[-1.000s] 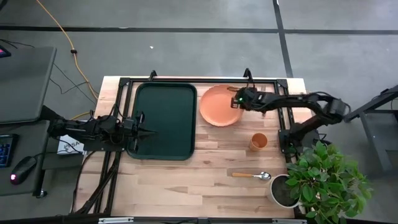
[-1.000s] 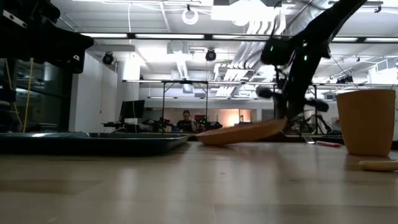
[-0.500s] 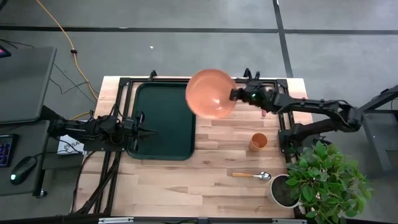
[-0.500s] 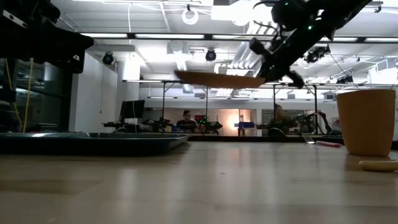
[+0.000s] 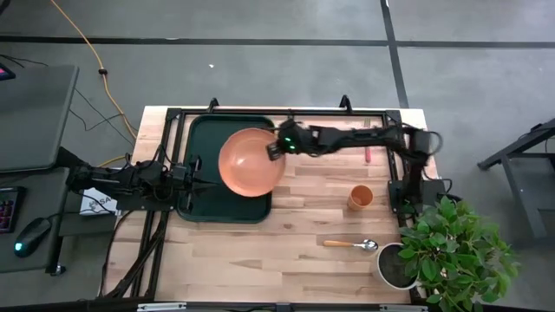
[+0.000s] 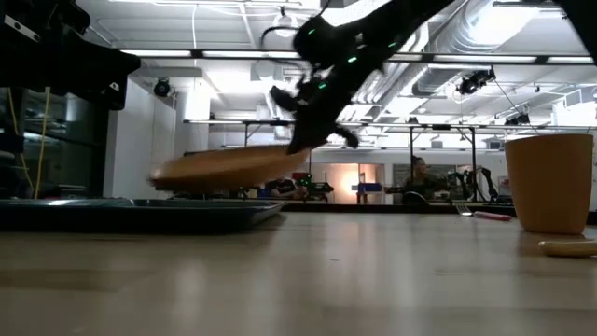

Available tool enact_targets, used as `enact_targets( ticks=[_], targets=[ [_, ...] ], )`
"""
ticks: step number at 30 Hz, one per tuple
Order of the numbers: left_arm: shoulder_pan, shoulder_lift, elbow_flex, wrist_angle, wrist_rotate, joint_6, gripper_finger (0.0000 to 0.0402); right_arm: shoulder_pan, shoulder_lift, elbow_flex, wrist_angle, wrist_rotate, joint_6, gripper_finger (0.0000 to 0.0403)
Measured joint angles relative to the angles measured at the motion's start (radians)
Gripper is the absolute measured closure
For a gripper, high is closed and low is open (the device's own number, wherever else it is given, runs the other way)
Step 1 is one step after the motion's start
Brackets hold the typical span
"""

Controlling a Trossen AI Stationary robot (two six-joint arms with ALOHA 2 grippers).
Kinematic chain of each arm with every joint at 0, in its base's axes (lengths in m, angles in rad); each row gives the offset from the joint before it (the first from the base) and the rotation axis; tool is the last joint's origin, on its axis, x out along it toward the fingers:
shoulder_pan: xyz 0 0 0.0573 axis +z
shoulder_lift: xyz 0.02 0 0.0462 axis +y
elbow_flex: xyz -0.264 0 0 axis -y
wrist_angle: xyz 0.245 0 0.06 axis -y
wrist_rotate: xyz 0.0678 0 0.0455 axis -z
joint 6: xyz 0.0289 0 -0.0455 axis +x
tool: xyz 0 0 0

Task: Pick and place plate/cup/fork/spoon on tray
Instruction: Put the orange plate on the center of the black serving tray

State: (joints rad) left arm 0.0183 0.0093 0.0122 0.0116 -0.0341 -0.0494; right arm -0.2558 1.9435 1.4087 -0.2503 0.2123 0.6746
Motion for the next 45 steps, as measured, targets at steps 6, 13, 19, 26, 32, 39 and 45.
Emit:
enact_targets(
  ticks=[6, 13, 19, 26, 32, 39, 45],
  targets=[
    [0.000, 0.000, 0.000, 0.000, 0.000, 0.000, 0.0398, -0.019, 0.218, 0.246, -0.029, -0.109, 0.052, 0.0403],
    [0.000, 0.000, 0.000, 0.000, 0.000, 0.000, 0.0398, -0.012, 0.406, 0.435, -0.063, -0.209, 0.177, 0.0403],
    [0.000, 0.000, 0.000, 0.000, 0.000, 0.000, 0.0398, 0.002, 0.472, 0.492, -0.074, -0.192, 0.250, 0.0403],
    [0.000, 0.000, 0.000, 0.000, 0.000, 0.000, 0.0398, 0.001, 0.473, 0.492, -0.103, -0.069, 0.250, 0.0399],
    [0.000, 0.000, 0.000, 0.000, 0.000, 0.000, 0.0398, 0.001, 0.473, 0.492, -0.113, -0.067, 0.263, 0.0388],
    [0.000, 0.000, 0.000, 0.000, 0.000, 0.000, 0.0398, -0.002, 0.471, 0.492, -0.119, -0.089, 0.257, 0.0333],
    [0.000, 0.000, 0.000, 0.000, 0.000, 0.000, 0.0398, -0.025, 0.404, 0.490, -0.225, -0.015, 0.143, 0.0248]
  ],
)
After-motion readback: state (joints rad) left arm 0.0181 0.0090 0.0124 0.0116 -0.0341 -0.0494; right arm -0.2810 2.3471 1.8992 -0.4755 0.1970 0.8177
